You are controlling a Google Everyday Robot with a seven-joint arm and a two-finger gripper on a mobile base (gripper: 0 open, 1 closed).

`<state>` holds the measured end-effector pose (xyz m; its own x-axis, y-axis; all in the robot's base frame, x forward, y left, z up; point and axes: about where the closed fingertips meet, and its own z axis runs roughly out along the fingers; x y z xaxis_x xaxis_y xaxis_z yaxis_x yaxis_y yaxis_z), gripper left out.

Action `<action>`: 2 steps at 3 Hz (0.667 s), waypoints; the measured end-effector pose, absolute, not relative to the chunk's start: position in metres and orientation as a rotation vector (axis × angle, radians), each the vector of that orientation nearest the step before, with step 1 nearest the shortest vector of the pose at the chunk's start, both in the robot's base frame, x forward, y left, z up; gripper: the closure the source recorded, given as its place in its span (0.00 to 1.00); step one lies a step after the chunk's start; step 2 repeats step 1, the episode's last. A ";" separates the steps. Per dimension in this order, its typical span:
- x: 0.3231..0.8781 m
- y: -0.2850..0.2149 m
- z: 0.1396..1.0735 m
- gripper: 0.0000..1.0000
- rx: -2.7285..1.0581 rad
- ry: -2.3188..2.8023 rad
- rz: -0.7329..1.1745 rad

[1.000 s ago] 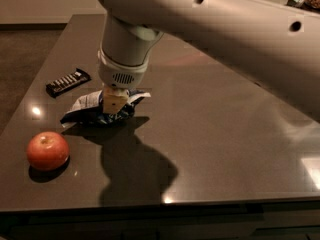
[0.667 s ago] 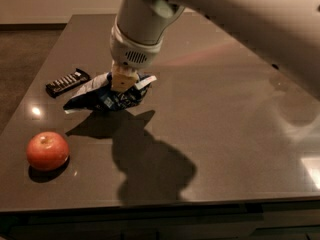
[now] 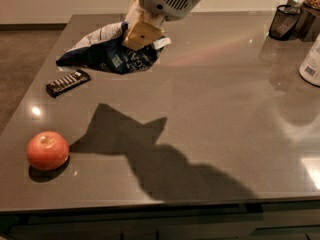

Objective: Pick blue chip bag

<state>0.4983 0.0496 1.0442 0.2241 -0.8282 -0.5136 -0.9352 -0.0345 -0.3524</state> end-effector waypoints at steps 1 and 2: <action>0.497 0.049 1.046 1.00 -1.880 1.616 0.220; 0.497 0.049 1.046 1.00 -1.880 1.616 0.220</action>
Offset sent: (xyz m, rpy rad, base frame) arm 0.0000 0.0000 0.0000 0.0000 0.0000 0.0000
